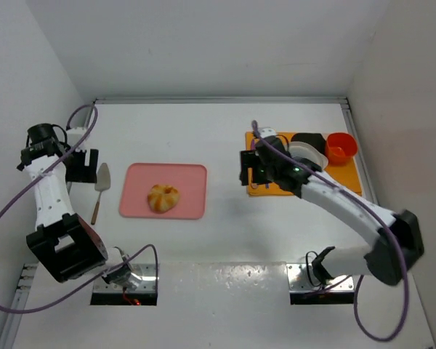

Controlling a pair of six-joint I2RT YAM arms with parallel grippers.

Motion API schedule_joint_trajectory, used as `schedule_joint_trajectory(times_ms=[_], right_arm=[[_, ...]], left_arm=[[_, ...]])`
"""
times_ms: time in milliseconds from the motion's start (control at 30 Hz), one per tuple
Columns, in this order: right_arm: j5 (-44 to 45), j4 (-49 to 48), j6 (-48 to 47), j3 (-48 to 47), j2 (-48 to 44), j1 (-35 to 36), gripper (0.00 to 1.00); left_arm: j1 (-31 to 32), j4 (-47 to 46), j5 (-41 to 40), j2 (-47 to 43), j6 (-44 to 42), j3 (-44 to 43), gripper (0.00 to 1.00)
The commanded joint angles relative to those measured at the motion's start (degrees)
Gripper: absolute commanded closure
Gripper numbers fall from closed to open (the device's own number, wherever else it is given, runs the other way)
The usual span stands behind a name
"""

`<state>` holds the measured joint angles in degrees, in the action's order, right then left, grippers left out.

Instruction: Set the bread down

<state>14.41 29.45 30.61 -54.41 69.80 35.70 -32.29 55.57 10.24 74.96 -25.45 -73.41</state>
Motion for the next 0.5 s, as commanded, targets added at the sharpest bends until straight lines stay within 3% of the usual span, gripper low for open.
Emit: schedule_joint_trajectory(times_ms=[0,167,300,467], right_arm=[[-8.2,-14.1,5.6,-7.5,11.5,2.7,0.24],[-9.1,-13.0,7.8,-22.3,33.8,6.2,0.24],[-7.8,-8.0,10.2,-34.8,46.1,7.0,0.24],[-6.4,-7.5,12.8,-38.1,54.4,7.1,0.29]], left_arm=[[1.4,5.0,-4.4,2.8,1.4,3.0,0.15],[1.4,1.8,-6.3,7.5,2.6,6.6,0.15],[2.6,1.8,-3.8,11.8,4.1,6.6,0.15],[4.1,-1.8,-6.4,13.6,4.1,11.9,0.18]])
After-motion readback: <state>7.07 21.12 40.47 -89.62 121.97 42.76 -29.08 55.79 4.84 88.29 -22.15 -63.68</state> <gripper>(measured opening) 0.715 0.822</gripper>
